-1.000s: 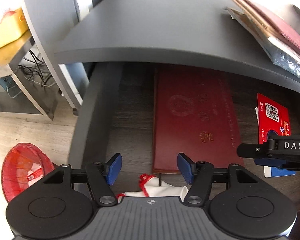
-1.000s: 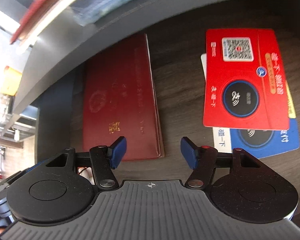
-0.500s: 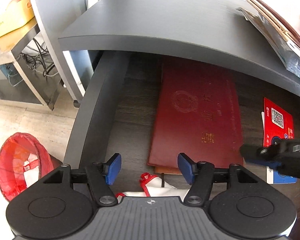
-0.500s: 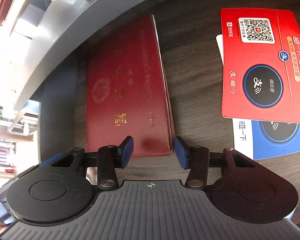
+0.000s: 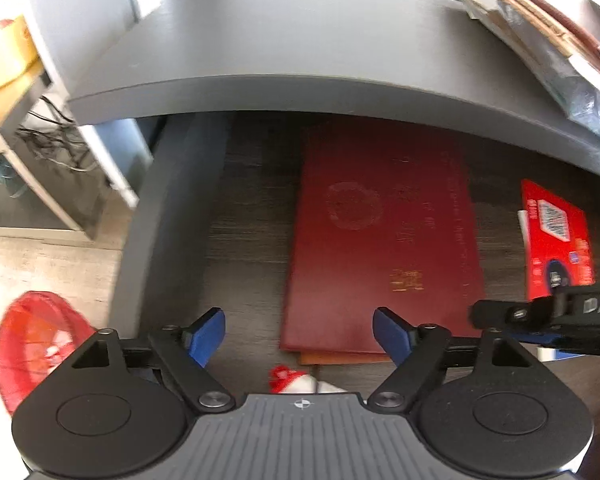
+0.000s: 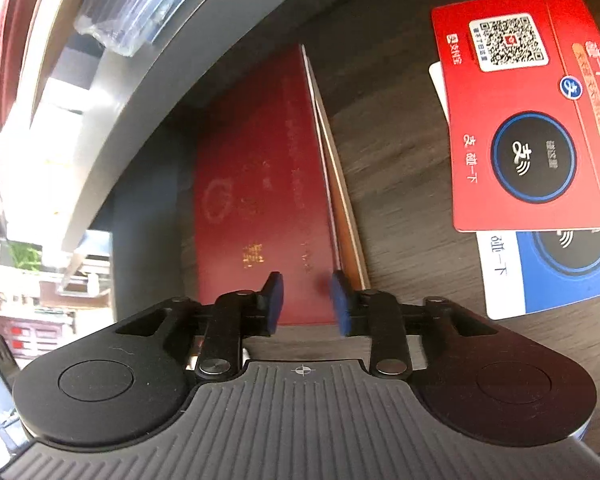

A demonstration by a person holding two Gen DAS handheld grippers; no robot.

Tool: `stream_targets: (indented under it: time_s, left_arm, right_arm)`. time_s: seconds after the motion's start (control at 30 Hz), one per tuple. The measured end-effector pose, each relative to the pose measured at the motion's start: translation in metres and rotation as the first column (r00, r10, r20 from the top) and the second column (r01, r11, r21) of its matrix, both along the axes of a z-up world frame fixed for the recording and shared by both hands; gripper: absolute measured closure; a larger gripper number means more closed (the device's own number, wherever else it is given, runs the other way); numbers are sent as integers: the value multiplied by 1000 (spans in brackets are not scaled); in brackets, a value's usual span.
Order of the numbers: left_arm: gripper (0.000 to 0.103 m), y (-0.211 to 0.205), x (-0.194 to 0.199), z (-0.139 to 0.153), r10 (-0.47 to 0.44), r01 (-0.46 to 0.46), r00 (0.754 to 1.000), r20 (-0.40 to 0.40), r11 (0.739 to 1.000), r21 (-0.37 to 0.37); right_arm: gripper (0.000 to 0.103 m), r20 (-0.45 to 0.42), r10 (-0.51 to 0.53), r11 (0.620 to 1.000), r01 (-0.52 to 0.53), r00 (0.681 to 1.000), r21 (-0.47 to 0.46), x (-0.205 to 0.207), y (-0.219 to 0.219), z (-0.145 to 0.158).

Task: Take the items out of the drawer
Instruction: 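Close the right gripper on the booklet edge and tilt it up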

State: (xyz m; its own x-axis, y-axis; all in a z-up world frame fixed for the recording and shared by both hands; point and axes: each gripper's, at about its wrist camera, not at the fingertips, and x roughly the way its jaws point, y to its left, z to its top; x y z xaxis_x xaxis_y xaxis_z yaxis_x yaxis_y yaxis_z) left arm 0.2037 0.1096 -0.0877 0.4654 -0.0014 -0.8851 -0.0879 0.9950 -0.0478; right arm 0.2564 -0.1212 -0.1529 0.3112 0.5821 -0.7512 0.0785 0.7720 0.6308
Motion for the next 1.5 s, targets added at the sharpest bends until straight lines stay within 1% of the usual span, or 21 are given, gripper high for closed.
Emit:
stream_targets:
  time_s: [0.13,0.2,0.23,0.27,0.3,0.37,0.4,0.5,0.63,0.77,0.87,1.0,1.13,1.17,1.2,1.27,1.37,1.5]
  left_arm:
    - [25,-5,4,-2,-24,24,999,-23,999,22]
    - [26,-7,7,-1,-28,29,999,-41,999,17]
    - [28,-6,8,-1,-28,27,998,-49,999,-17]
    - [28,-3,8,-2,-23,19,998,-58,998,-66]
    - [27,-2,9,-3,-14,8,998,-67,996,-93]
    - [24,-1,12,-8,14,-23,996,-92,995,-98]
    - [24,0,13,-11,34,-44,994,-106,995,-90]
    - [24,5,14,-19,88,-103,988,-129,988,-114]
    - [27,14,15,-24,116,-141,985,-126,967,-213]
    - [28,22,16,-26,140,-161,985,-100,953,-257]
    - [28,29,18,-27,159,-184,982,-104,936,-301]
    - [30,28,13,-18,165,-180,983,-76,930,-319]
    - [30,30,0,1,188,-174,982,0,911,-375]
    - [30,31,-2,6,192,-167,981,24,904,-392]
    - [30,32,-5,11,201,-164,979,45,895,-414]
    - [30,34,-7,16,224,-163,971,78,870,-466]
    - [30,32,-5,14,244,-163,965,94,844,-512]
    - [30,32,-4,7,277,-178,956,93,805,-566]
  right_arm:
    - [64,18,23,999,-23,1000,-35,0,6,1]
    - [64,24,26,999,-25,999,-37,-1,7,2]
    - [64,24,25,999,-25,999,-35,-1,4,4]
    - [64,24,23,999,-22,999,-36,-2,-1,8]
    - [64,26,19,999,-18,999,-39,-2,-1,8]
    - [64,33,12,999,-11,999,-42,-2,-2,9]
    - [64,35,11,999,-9,999,-41,-2,-1,8]
    - [63,33,7,999,-6,999,-40,-1,-1,8]
    - [62,36,7,999,-6,999,-32,0,-1,8]
    - [61,37,7,1000,-6,999,-28,0,-1,7]
    - [61,41,9,1000,-8,999,-24,0,-1,8]
    - [61,37,14,1000,-13,999,-13,0,-1,7]
    - [57,38,26,1000,-26,999,-4,1,0,6]
    - [54,43,27,1000,-26,999,-3,0,0,6]
    - [51,51,26,1000,-26,998,-1,0,0,7]
    - [51,63,16,1000,-16,998,1,-1,-2,9]
    - [51,74,-34,999,31,997,39,-2,-12,11]
    - [51,73,-144,980,132,987,148,-5,-34,10]
